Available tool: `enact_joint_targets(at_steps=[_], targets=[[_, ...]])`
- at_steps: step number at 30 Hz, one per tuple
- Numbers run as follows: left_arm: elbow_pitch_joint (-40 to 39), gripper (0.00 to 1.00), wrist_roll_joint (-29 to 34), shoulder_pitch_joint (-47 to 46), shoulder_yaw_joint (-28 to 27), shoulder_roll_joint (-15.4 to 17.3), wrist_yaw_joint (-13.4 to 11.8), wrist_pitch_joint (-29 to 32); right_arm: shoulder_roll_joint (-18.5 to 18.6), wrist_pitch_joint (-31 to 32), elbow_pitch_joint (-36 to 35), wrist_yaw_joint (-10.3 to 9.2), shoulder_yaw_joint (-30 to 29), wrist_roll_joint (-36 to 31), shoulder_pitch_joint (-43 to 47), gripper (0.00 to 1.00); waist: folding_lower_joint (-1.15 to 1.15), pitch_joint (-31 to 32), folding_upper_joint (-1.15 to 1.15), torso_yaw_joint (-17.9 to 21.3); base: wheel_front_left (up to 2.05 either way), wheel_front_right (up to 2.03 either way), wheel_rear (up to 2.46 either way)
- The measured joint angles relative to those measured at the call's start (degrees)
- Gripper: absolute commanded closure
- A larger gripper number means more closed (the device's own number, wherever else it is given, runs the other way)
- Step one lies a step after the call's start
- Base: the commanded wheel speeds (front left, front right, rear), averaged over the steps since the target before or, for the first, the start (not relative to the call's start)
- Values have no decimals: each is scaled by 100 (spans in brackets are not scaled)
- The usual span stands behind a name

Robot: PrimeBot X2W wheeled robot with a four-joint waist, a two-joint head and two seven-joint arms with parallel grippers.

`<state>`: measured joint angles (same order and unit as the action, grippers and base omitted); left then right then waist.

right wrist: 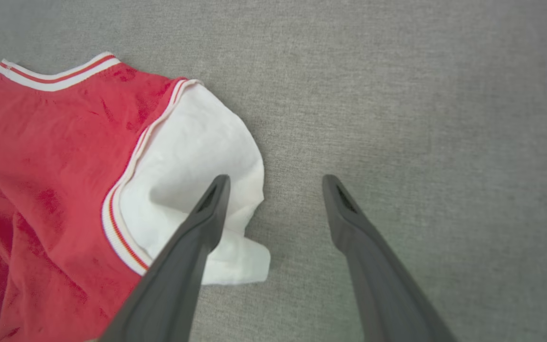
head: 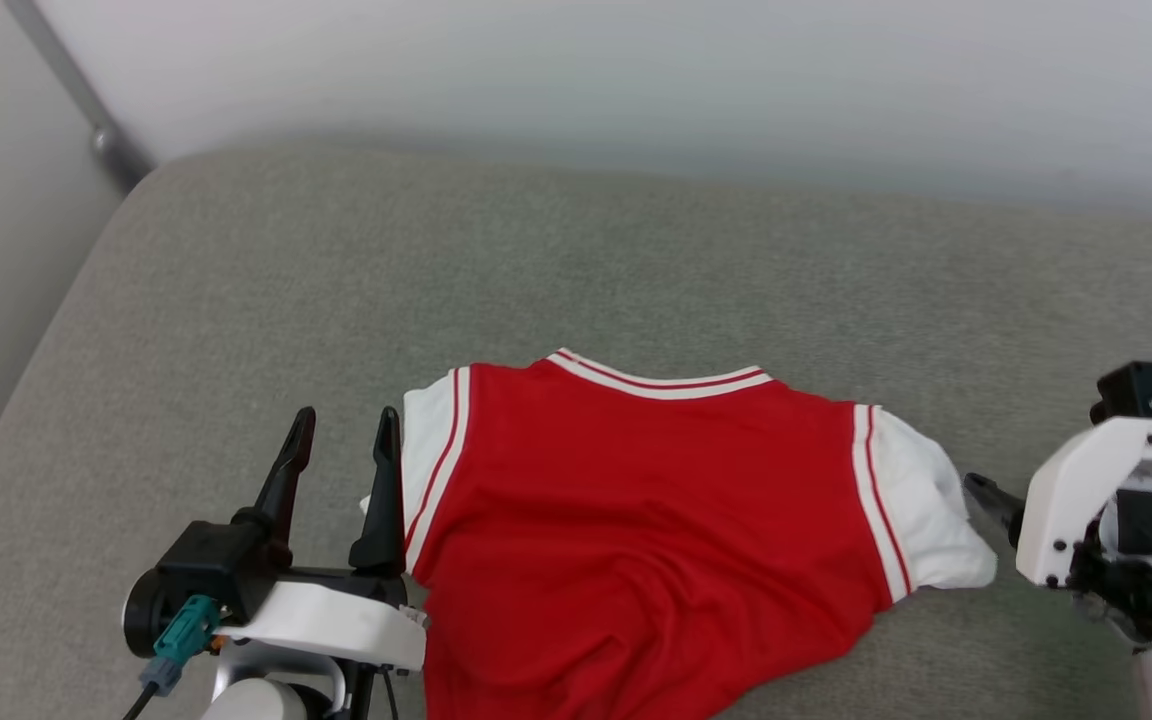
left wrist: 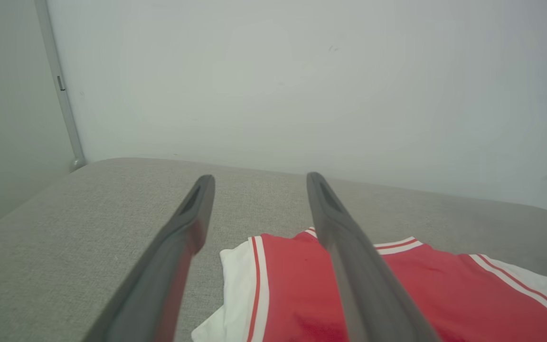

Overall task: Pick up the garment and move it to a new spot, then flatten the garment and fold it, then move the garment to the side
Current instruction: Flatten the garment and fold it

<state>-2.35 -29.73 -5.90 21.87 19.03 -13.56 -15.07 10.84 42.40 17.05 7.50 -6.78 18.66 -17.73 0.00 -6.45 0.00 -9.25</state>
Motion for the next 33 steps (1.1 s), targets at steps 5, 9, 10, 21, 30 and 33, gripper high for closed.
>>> enact_joint_targets(at_steps=[5,9,10,21,30,33], targets=[[112,0,102,-63,-79,-203,174,0,135,546,635,1,257,52,-538,0,0,-296,0,-271,0,0,0],[242,0,155,-159,-216,-372,335,0,233,844,968,1,520,65,-707,0,0,-495,0,-428,0,0,0],[274,0,158,-159,-227,-410,375,0,260,896,1014,0,567,89,-726,0,0,-526,0,-457,0,0,0],[517,0,276,-153,-563,-443,600,1,435,257,873,0,1194,378,-799,100,0,-433,0,-250,0,0,0],[341,0,-381,-349,-965,165,812,1079,780,-168,-296,1,794,253,-441,100,0,-144,0,180,0,0,0],[482,0,-717,-769,-1015,475,1065,1814,756,-65,-753,1,523,112,-221,100,0,-115,0,352,0,0,0]])
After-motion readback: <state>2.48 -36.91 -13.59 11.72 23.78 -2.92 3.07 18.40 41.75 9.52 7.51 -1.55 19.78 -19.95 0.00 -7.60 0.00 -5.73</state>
